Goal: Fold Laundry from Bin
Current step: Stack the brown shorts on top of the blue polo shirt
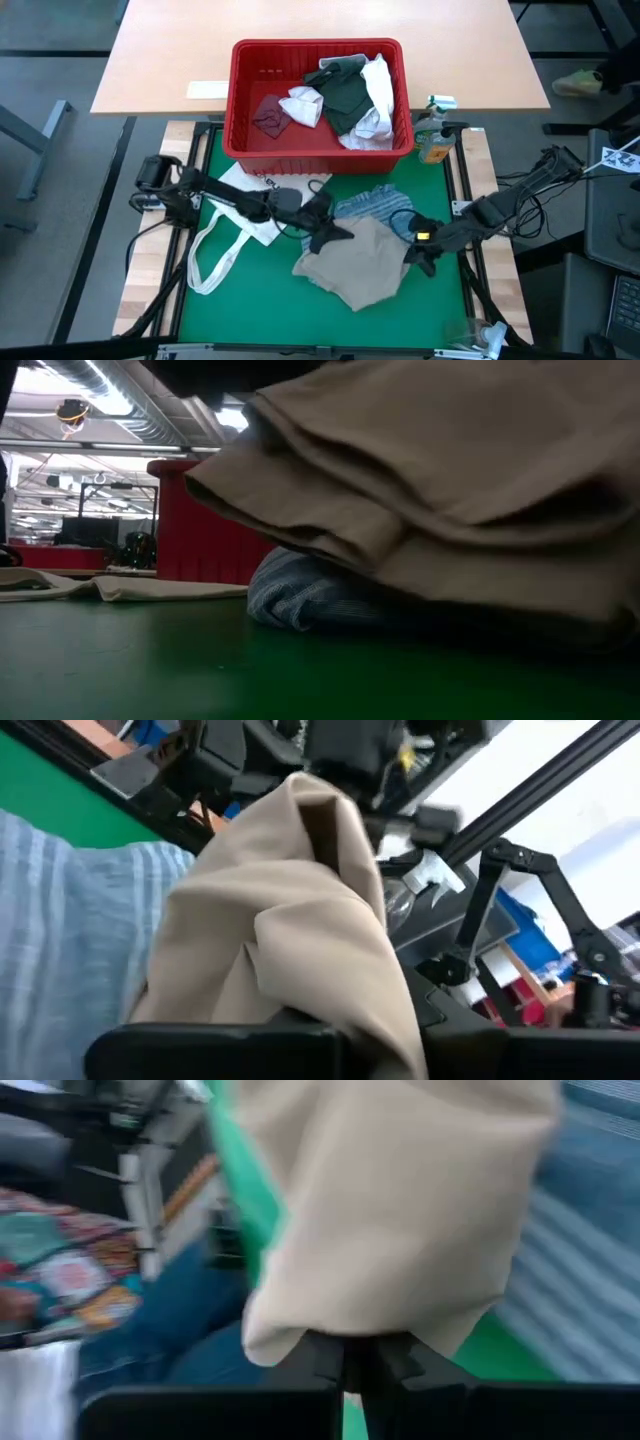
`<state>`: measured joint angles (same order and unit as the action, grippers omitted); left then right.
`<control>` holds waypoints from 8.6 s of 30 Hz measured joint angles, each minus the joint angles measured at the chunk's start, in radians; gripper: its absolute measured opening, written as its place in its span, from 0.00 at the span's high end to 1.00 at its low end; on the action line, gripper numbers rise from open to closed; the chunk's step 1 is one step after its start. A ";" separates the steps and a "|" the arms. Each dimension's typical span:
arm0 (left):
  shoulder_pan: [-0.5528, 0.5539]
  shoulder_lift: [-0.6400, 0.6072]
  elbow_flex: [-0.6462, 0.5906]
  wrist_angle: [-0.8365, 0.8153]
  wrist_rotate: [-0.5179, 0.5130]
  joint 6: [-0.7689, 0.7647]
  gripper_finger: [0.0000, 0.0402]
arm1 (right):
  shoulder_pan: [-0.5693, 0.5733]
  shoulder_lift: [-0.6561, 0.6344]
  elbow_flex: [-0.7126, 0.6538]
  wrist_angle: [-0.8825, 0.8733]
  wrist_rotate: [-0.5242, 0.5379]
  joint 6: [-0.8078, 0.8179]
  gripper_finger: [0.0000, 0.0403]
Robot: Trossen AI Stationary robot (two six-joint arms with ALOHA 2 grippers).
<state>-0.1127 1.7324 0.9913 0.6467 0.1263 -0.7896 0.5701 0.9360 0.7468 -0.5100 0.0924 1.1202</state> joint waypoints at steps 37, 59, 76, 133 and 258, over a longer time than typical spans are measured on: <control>-0.282 0.108 0.092 -0.085 -0.677 -0.210 0.97 | -0.317 0.018 0.255 -0.479 -0.014 -0.292 0.98; -0.151 0.108 0.092 -0.431 -0.767 -0.326 0.85 | -0.587 0.335 0.255 -0.454 0.246 -0.740 0.97; -0.055 0.092 0.091 -0.624 -0.385 0.090 0.66 | -0.591 0.378 0.255 -0.430 0.256 -0.790 0.84; 0.048 0.005 0.091 -1.070 0.006 0.029 0.65 | -0.414 0.375 -0.088 0.023 0.004 -0.541 0.56; -0.287 -0.065 0.091 -0.850 -0.397 0.137 0.65 | -0.641 0.375 -0.093 -0.415 -0.645 -0.652 0.56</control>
<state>-0.3996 1.6672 1.0821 -0.2031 -0.2706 -0.6525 -0.0711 1.3106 0.6539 -0.9255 -0.5527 0.4681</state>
